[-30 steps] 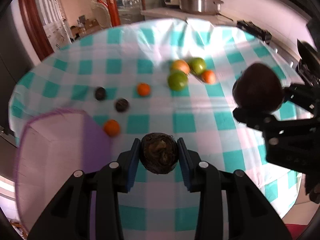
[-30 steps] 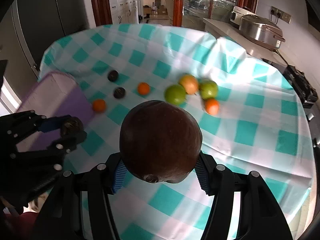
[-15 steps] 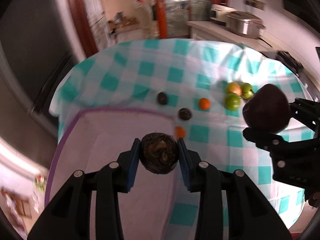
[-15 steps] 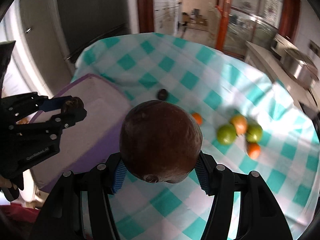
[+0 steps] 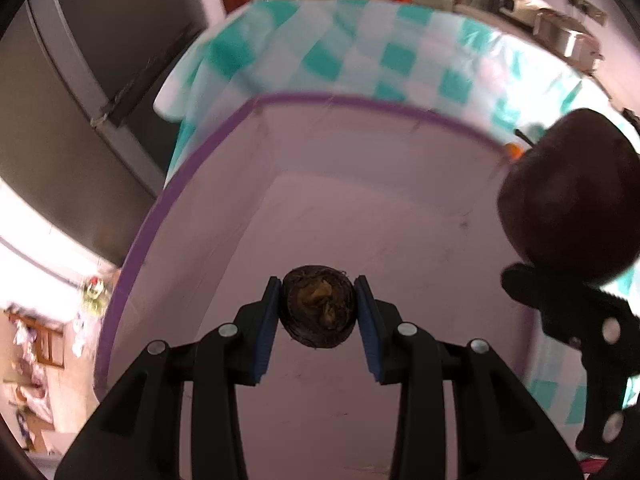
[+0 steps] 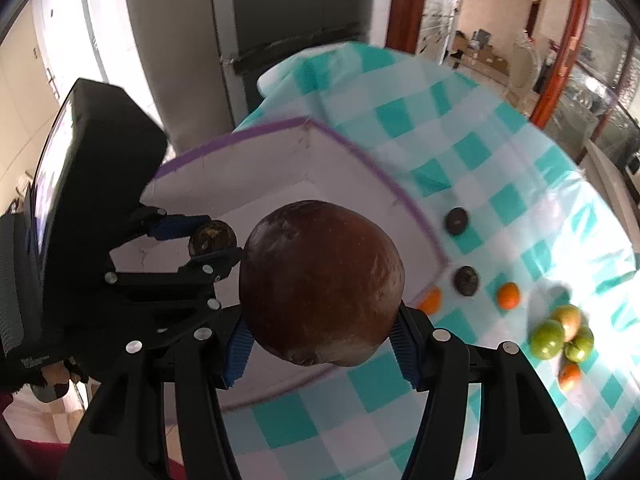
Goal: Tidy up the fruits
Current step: 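Carry the red apple with the right gripper into the white box and release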
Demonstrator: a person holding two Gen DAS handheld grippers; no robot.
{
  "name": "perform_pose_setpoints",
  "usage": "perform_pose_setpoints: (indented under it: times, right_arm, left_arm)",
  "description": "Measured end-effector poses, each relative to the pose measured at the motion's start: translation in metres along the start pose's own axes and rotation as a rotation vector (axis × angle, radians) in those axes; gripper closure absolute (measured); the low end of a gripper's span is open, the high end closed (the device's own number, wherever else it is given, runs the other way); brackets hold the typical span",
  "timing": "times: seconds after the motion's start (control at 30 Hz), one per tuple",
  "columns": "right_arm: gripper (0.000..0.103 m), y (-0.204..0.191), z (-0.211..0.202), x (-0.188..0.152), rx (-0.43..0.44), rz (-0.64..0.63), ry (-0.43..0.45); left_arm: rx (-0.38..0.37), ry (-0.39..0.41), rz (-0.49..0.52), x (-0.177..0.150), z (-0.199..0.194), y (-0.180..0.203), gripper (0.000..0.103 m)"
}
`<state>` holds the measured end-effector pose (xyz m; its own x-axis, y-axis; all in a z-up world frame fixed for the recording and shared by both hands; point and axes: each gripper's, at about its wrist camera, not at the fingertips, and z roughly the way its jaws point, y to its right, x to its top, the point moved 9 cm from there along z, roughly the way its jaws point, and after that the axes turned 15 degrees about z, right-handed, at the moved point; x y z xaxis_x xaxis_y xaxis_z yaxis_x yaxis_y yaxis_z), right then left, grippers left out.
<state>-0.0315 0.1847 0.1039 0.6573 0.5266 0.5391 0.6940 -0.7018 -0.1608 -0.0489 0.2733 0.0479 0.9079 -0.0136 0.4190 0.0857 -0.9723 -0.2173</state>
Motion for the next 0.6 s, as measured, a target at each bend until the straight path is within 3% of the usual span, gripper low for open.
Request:
perform_pose_setpoints:
  times: [0.23, 0.43, 0.6]
  right_arm:
    - [0.044, -0.005, 0.049, -0.002, 0.005, 0.024, -0.149]
    - [0.044, -0.006, 0.122, -0.006, -0.127, -0.003, -0.37]
    - [0.044, -0.004, 0.156, -0.018, -0.193, -0.017, -0.505]
  left_arm:
    - [0.002, -0.205, -0.152, -0.029, 0.029, -0.033, 0.065]
    - [-0.011, -0.403, -0.166, -0.054, 0.059, -0.033, 0.064]
    - [0.015, -0.492, -0.166, -0.074, 0.075, -0.039, 0.064]
